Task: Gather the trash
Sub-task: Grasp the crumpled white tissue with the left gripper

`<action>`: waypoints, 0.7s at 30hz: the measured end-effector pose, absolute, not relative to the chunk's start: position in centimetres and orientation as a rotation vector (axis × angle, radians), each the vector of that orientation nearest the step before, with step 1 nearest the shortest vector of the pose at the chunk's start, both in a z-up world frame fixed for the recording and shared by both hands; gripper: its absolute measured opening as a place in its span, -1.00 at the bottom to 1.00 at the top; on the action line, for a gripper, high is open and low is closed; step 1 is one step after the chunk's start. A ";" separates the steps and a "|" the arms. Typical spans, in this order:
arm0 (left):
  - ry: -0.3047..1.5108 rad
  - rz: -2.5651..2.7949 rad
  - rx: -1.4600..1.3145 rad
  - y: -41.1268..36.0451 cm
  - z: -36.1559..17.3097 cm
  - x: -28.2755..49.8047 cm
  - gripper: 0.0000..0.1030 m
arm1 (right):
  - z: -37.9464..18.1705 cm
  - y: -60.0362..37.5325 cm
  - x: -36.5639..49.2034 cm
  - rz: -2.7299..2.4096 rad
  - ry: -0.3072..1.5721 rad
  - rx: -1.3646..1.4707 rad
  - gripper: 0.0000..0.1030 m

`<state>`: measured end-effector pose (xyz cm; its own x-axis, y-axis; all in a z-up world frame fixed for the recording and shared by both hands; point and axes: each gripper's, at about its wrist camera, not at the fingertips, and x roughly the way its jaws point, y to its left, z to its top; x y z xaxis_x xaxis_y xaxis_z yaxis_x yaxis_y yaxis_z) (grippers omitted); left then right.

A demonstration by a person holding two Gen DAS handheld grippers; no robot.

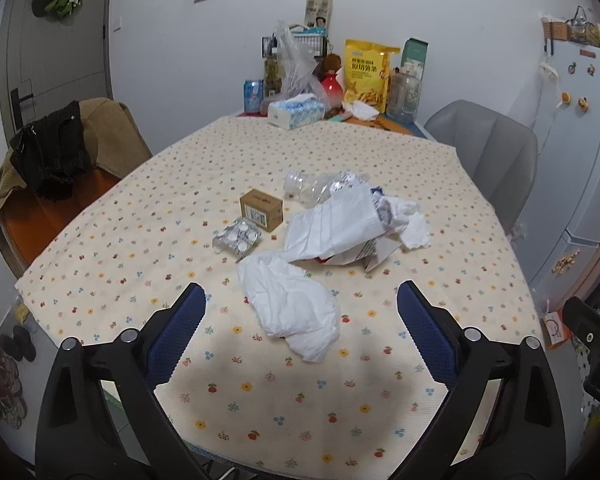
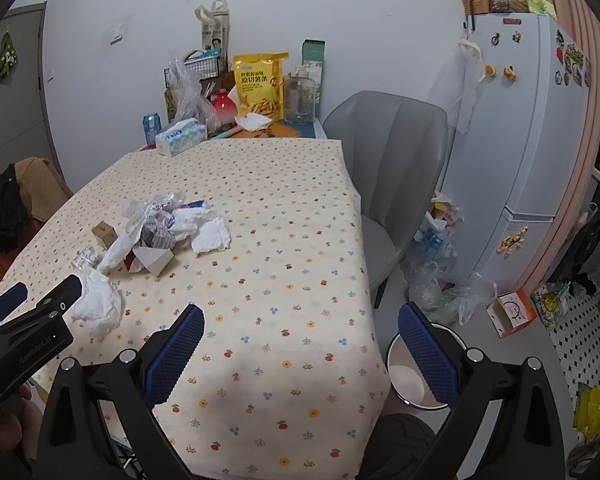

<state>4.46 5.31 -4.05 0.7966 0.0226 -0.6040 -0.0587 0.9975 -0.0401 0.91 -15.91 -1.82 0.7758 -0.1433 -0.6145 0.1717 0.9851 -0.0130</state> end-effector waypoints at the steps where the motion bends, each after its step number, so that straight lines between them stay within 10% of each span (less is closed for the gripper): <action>1: 0.659 0.046 -0.061 5.5 -4.4 4.8 0.82 | -2.1 -15.8 1.2 -0.167 0.668 0.043 0.85; 13: 0.764 0.073 -0.079 6.4 -8.0 8.6 0.52 | -4.9 -15.2 3.8 -0.108 0.746 0.047 0.76; 17: 0.807 0.053 -0.134 7.3 -8.5 9.7 -0.75 | -5.2 -14.8 4.7 -0.086 0.760 0.047 0.74; 21: 0.758 0.055 -0.136 7.5 -7.2 9.5 -0.83 | -5.2 -14.0 5.7 -0.058 0.769 0.051 0.68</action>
<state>9.53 7.52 -7.21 0.7254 0.0002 -0.6884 -0.0983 0.9898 -0.1032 5.69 -14.01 -5.23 0.7169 -0.0341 -0.6964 0.0715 0.9971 0.0249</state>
